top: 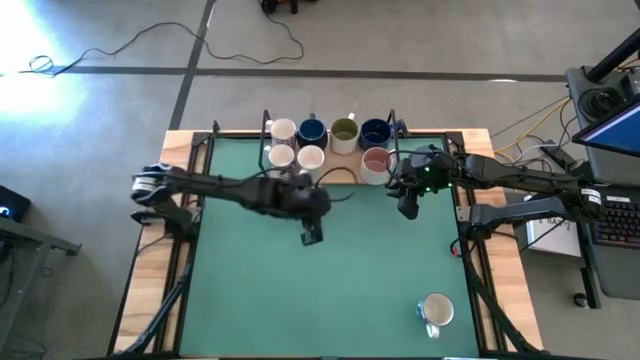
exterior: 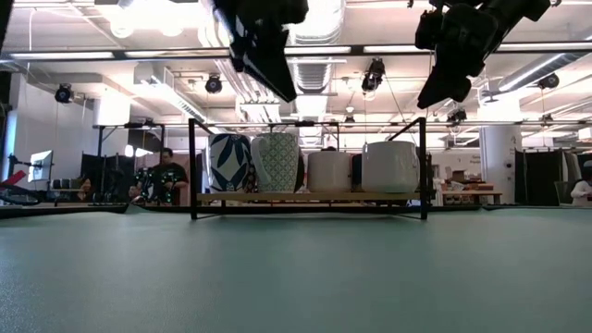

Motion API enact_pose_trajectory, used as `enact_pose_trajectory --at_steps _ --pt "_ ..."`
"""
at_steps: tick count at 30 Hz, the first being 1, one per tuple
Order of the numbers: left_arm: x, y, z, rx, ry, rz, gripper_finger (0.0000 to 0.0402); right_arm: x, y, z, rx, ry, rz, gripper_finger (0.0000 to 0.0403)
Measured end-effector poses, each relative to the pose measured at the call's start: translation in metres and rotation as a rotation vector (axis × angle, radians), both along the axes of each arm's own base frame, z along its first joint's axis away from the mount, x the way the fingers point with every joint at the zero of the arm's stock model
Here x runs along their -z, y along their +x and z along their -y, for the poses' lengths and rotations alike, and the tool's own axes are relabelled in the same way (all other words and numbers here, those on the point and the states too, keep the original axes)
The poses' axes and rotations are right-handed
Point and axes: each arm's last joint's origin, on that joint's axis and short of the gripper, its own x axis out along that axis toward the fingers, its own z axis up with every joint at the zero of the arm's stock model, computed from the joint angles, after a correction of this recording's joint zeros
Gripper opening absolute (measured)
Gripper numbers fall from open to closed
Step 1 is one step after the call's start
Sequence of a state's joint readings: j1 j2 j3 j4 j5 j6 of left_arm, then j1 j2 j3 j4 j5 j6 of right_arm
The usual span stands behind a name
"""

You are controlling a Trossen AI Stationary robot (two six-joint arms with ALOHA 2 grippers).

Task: Place coffee mugs
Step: Put the blue pattern mug on the shelf

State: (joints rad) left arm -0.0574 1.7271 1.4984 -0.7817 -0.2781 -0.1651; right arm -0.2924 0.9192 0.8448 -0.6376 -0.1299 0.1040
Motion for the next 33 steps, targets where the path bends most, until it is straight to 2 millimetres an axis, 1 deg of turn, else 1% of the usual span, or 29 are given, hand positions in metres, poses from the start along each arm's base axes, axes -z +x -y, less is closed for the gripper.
enact_pose_trajectory --at_steps 3,7,9,12,14,18,20,22,25,26,28,31,33 --pt "0.013 -0.014 0.006 0.024 -0.016 0.142 0.0057 0.000 0.000 0.000 0.000 0.000 0.000 0.0089" --pt "0.021 -0.029 0.010 0.116 -0.095 0.435 0.0057 0.000 0.000 0.000 0.000 0.000 0.000 0.0089" --pt "0.030 -0.036 0.011 0.179 -0.124 0.552 0.0057 0.000 0.000 0.000 0.000 0.000 0.000 0.0089" --pt "0.047 -0.046 0.013 0.289 -0.141 0.670 0.0057 0.000 0.000 0.000 0.000 0.000 0.000 0.0089" --pt "0.054 -0.051 0.014 0.347 -0.140 0.745 0.0057 0.000 0.000 0.000 -0.001 -0.002 0.001 0.0089" --pt "0.072 -0.062 0.015 0.404 -0.126 0.765 0.0057 -0.003 0.003 0.001 -0.007 -0.021 0.043 0.0089" --pt "0.074 -0.064 0.013 0.424 -0.093 0.772 0.0057 -0.006 0.005 0.002 -0.007 -0.031 0.077 0.0089" --pt "0.073 -0.070 -0.001 0.443 -0.103 0.785 0.0057 -0.008 0.007 0.002 -0.006 -0.039 0.101 0.0089" --pt "0.064 -0.074 -0.021 0.416 -0.215 0.843 0.0057 -0.010 0.008 0.002 0.049 0.017 0.137 0.0089" --pt "0.063 -0.075 -0.021 0.409 -0.253 0.855 0.0057 -0.009 0.008 0.002 0.079 0.055 0.135 0.0089" --pt "0.065 -0.073 -0.012 0.456 -0.281 0.879 0.0056 -0.009 0.008 0.002 0.117 0.107 0.136 0.0089" --pt "0.067 -0.068 0.007 0.554 -0.198 0.948 0.0051 -0.006 0.009 0.003 0.127 0.121 0.119 0.0089" --pt "0.067 -0.065 0.016 0.546 -0.144 0.979 0.0048 -0.005 0.009 0.002 0.131 0.138 0.113 0.0089"
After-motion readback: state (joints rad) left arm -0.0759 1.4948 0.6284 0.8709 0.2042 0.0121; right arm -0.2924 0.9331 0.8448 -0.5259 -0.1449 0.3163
